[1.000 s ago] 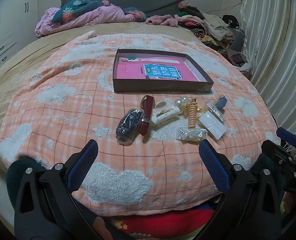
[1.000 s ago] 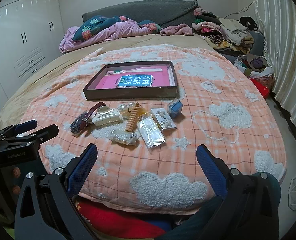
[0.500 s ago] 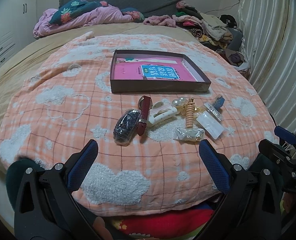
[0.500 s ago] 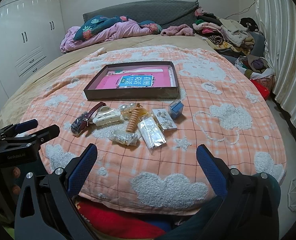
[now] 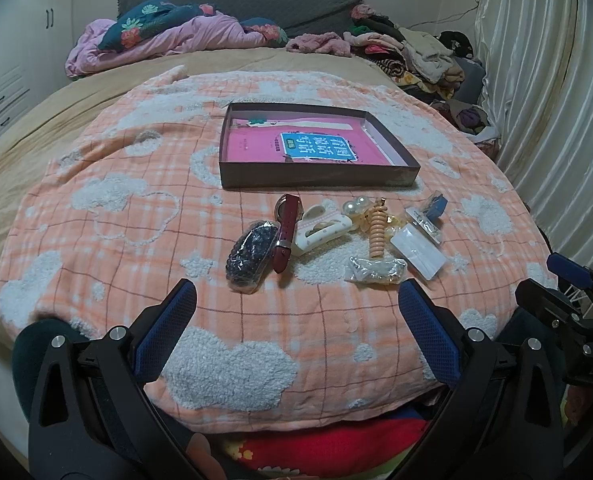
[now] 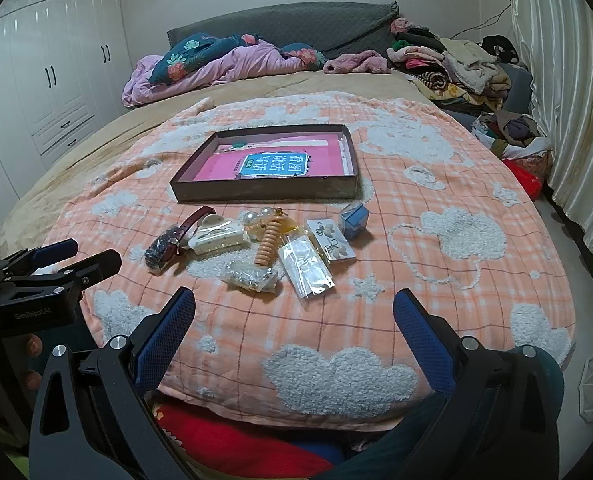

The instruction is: Organize jewelry

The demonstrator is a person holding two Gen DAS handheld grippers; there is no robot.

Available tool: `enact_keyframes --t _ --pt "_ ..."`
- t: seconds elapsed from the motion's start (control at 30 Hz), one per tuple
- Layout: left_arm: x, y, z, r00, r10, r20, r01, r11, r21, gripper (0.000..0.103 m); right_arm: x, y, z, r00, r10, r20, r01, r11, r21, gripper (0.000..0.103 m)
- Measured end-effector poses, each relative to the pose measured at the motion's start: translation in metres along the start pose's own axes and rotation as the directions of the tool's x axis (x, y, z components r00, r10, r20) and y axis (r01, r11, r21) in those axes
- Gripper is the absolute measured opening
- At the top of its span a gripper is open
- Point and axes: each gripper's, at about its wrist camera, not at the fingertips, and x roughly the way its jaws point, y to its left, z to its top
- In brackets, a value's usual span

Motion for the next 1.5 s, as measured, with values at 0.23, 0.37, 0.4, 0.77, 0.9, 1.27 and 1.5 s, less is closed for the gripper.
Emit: enact_keyframes --t 0.23,0.37,0.4,0.77,0.9,1.27,1.5 --pt "-0.001 -0.002 0.001 1.000 -0.001 0.004 0.001 1.000 0.001 0.095 -0.002 0.000 0.001 1.000 0.013 0.004 -0.013 1.000 0.000 0.099" --pt "-0.002 -0.003 0.002 1.000 -0.001 0.005 0.001 1.000 0.000 0.095 -0.002 0.002 0.001 1.000 0.022 0.006 -0.022 1.000 -0.004 0.099" --pt "-0.002 -0.003 0.002 1.000 -0.003 0.005 0.003 1.000 0.001 0.095 -0.002 0.001 0.002 1.000 0.025 0.006 -0.025 1.000 -0.005 0.099" --pt "0.007 0.015 0.008 1.000 0.026 -0.008 -0.026 0.999 -0.046 0.095 0.008 -0.004 0.011 0.999 0.046 -0.002 -0.046 0.999 -0.019 0.099" --pt "0.012 0.027 0.011 0.999 0.048 -0.017 -0.049 0.997 -0.059 0.095 0.015 -0.006 0.017 0.999 0.050 -0.008 -0.050 0.999 -0.020 0.099" --pt "0.041 0.042 0.019 0.996 0.040 -0.079 -0.044 0.998 -0.048 0.095 0.040 -0.022 0.036 1.000 0.022 -0.017 -0.022 1.000 -0.015 0.099" --pt "0.064 0.026 0.014 0.990 -0.028 -0.135 0.029 1.000 0.010 0.092 0.056 -0.036 0.042 1.000 -0.006 -0.030 0.006 1.000 0.004 0.099"
